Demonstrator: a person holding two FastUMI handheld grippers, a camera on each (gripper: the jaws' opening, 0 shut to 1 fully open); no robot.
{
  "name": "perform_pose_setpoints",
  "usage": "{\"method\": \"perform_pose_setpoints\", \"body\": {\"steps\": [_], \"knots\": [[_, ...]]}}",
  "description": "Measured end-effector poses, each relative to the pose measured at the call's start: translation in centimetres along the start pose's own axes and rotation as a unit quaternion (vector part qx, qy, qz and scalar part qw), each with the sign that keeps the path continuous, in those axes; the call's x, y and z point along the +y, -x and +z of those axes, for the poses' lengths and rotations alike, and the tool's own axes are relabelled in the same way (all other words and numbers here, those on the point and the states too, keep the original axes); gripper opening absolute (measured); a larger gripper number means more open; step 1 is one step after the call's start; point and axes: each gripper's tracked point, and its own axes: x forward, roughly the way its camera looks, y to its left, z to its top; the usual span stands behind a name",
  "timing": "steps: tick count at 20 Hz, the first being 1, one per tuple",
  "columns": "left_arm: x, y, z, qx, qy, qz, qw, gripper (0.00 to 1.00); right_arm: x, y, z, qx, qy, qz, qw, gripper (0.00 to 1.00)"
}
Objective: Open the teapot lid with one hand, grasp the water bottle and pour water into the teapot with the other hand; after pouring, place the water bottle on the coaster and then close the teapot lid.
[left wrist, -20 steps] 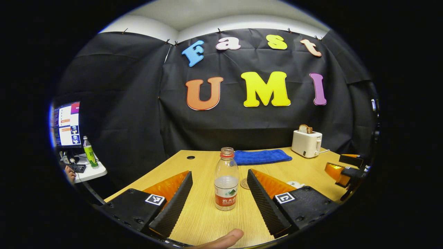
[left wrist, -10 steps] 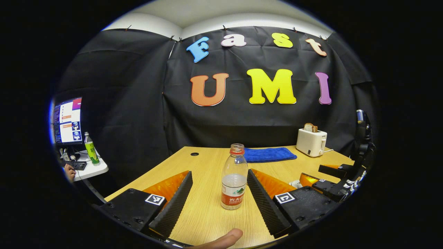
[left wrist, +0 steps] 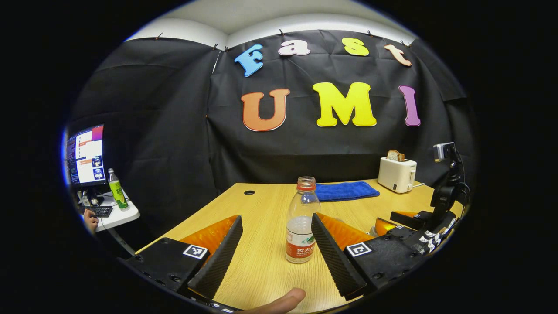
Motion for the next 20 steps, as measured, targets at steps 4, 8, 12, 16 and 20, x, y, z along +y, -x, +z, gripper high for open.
{"method": "perform_pose_setpoints", "body": {"steps": [4,8,12,16,20], "knots": [[-0.4,-0.1,0.0,-0.001,0.001,-0.008,1.0,0.99,0.9,-0.1,-0.4,0.006,-0.007,0.021,1.0,0.34],[-0.7,0.0,-0.1,-0.002,0.002,-0.017,1.0,0.99,0.4,-0.3,-0.7,0.011,-0.001,0.017,1.0,0.15],[-2.7,-0.4,0.1,-0.016,0.018,-0.075,0.997,0.99,0.7,-0.6,-0.4,0.008,-0.002,0.01,1.0,0.01],[-2.7,-1.3,-1.2,-0.005,0.034,-0.092,0.995,0.99,0.6,0.1,1.8,-0.013,-0.01,0.009,1.0,0.0],[-2.9,-2.6,-2.7,0.001,0.033,-0.095,0.995,0.99,0.1,2.0,3.9,-0.033,-0.011,0.01,0.999,0.0]]}}
